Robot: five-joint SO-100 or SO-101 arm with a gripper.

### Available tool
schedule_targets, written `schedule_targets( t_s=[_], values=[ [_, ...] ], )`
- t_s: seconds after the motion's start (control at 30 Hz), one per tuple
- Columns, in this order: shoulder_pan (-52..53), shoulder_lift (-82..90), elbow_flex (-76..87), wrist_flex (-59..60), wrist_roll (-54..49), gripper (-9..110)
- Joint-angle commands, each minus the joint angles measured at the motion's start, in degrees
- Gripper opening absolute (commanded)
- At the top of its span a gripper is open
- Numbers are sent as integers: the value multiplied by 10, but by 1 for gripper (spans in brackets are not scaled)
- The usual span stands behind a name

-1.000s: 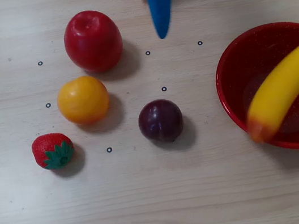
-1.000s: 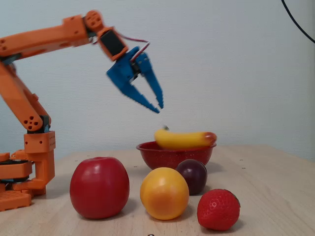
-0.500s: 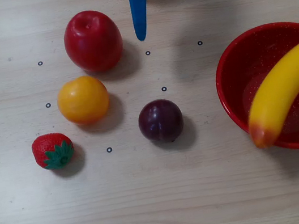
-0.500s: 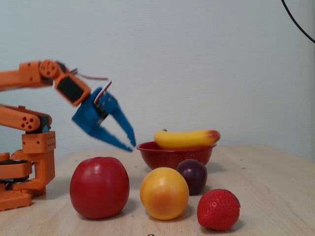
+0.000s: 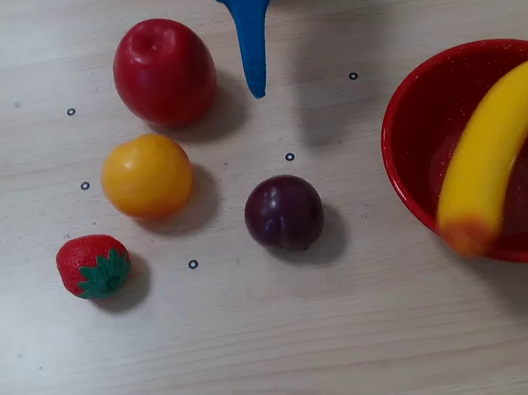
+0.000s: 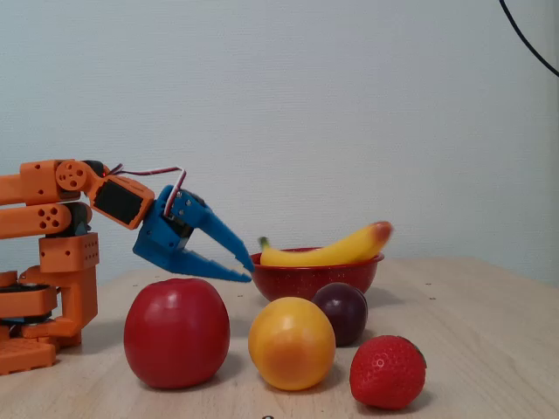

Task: Put the banana in the red bowl.

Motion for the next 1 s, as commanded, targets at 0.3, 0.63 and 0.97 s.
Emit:
schedule_targets(
  t_s=[0.3, 0.63, 0.97],
  values=[
    [40, 35, 11, 90, -74, 0],
    [39, 51, 11, 144, -94, 0],
    [60, 51, 11, 148, -63, 0]
  ],
)
